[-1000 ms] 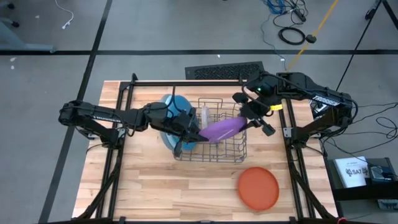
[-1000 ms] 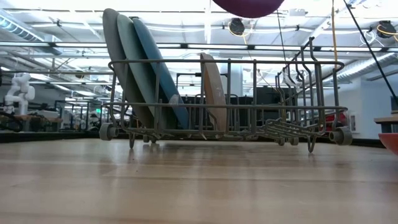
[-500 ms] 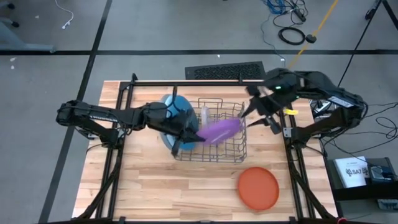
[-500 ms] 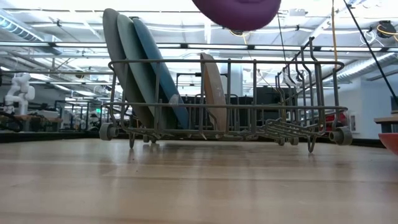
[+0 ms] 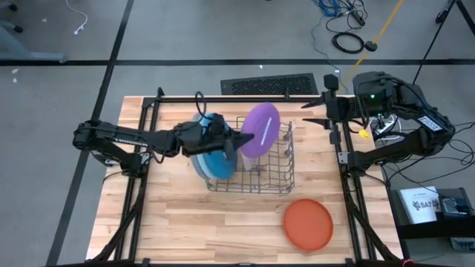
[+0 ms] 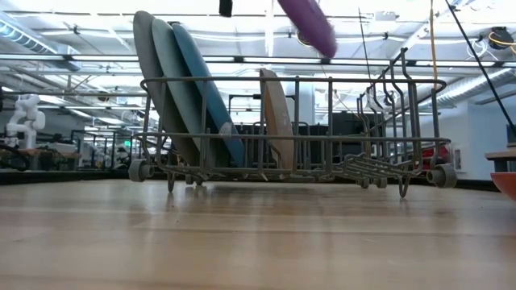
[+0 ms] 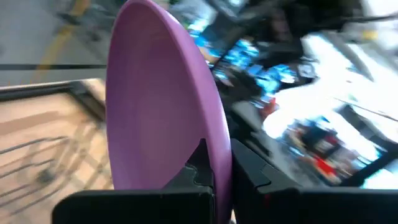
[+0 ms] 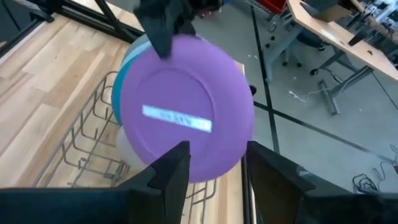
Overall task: Sort dishes
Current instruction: Put the violet plate into the dish rack
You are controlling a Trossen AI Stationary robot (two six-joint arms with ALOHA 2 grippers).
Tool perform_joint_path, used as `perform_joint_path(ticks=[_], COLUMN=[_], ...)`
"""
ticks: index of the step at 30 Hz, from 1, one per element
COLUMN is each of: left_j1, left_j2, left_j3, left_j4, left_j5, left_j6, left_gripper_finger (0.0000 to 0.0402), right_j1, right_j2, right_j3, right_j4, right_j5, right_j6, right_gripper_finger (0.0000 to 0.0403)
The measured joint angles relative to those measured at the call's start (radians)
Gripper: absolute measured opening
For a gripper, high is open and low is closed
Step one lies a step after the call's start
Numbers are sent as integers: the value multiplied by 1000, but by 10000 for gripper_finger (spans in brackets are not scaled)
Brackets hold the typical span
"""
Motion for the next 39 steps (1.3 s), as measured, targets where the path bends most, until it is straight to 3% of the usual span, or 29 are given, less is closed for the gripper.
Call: perform_joint_path(ticks=[6, 12, 18, 28, 39], left_j1=[-34, -77, -106, -150, -165], left_j2=[70, 199, 315, 422, 429], left_j3=[107, 319, 500, 520, 520], left_j4=[-121, -325, -527, -635, -721], left_j5=[-180, -313, -404, -498, -634], left_j6=[-40, -41, -138, -406, -487], left_gripper_finger=[15, 15, 15, 15, 15], right_j1=[0, 0, 0, 1, 1], right_j2=[15, 17, 13, -21, -122], right_j3=[-9, -61, -98, -103, -103], right_j4=[8, 20, 43, 67, 67], right_j5=[-1, -2, -2, -10, -11], right_j6=[-7, -44, -61, -78, 7], right_gripper_finger=[148, 148, 148, 148, 148])
